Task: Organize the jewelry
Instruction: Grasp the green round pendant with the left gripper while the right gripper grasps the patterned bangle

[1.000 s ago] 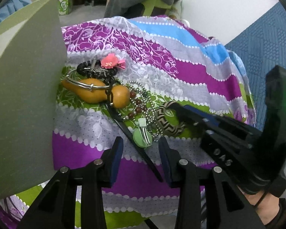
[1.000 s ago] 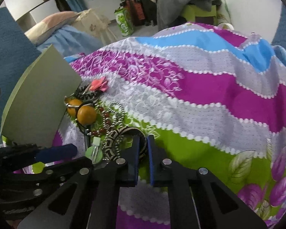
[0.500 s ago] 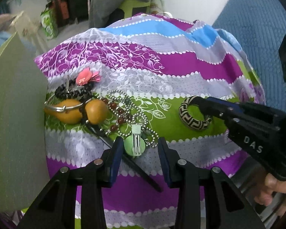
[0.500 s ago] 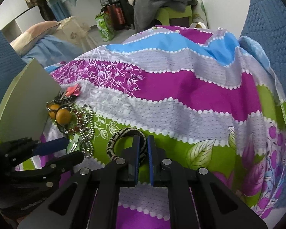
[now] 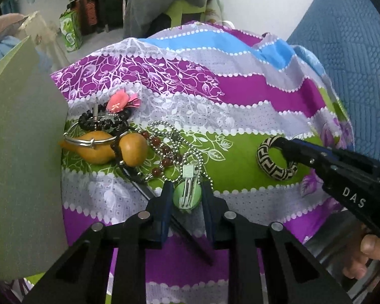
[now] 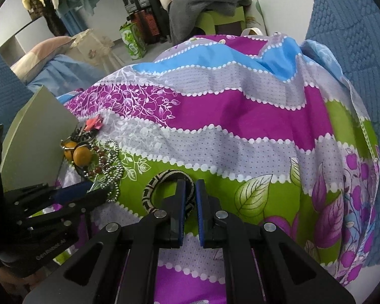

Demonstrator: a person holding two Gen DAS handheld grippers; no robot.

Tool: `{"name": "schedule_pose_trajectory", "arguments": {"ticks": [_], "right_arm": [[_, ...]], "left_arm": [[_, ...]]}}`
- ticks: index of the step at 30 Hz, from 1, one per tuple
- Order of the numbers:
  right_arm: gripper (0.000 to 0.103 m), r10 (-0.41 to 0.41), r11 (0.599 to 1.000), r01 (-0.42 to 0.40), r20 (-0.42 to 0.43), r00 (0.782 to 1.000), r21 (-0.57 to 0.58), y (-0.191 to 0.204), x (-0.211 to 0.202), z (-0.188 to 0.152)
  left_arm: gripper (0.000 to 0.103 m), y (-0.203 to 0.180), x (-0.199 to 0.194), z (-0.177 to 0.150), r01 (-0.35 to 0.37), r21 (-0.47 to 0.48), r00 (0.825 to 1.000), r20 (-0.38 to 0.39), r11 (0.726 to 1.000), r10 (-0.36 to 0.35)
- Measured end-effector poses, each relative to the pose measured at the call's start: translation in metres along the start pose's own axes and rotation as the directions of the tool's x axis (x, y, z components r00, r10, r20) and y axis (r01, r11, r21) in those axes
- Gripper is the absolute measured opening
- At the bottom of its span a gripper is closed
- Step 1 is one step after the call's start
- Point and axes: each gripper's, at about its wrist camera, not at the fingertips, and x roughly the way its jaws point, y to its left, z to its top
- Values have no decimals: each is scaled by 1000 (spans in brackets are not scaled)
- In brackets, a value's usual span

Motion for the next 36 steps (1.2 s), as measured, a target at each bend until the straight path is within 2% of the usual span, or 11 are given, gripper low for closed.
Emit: {"name": "schedule_pose_trajectory", "arguments": {"ticks": [7, 13, 16, 22, 32, 36], "right_arm": [[6, 2, 999, -2, 10, 1000, 46, 0, -12, -9], [6, -10, 999, 10, 18, 1000, 37, 14, -28, -18], [6, -11, 999, 11, 2, 1000, 32, 21, -30, -25], [6, -30, 1000, 30, -43, 999, 3, 33, -19, -35], [6, -27, 999, 28, -63, 998, 17, 30, -11, -37], [6, -21, 999, 23, -62, 998, 22, 30, -11, -37]], "left_arm": [[22, 2, -22, -10, 44, -35, 999, 5, 998, -44], [22, 7, -51, -21, 125, -88, 992, 26, 988, -123], [22, 9, -59, -25, 118, -79, 993, 37, 990, -115], [22, 25, -56, -45, 142, -111, 990, 12, 984, -142], [24, 43, -50, -69, 152, -171, 984, -65, 974, -165], [24, 43, -46, -74, 160, -164, 981, -87, 974, -175]]}}
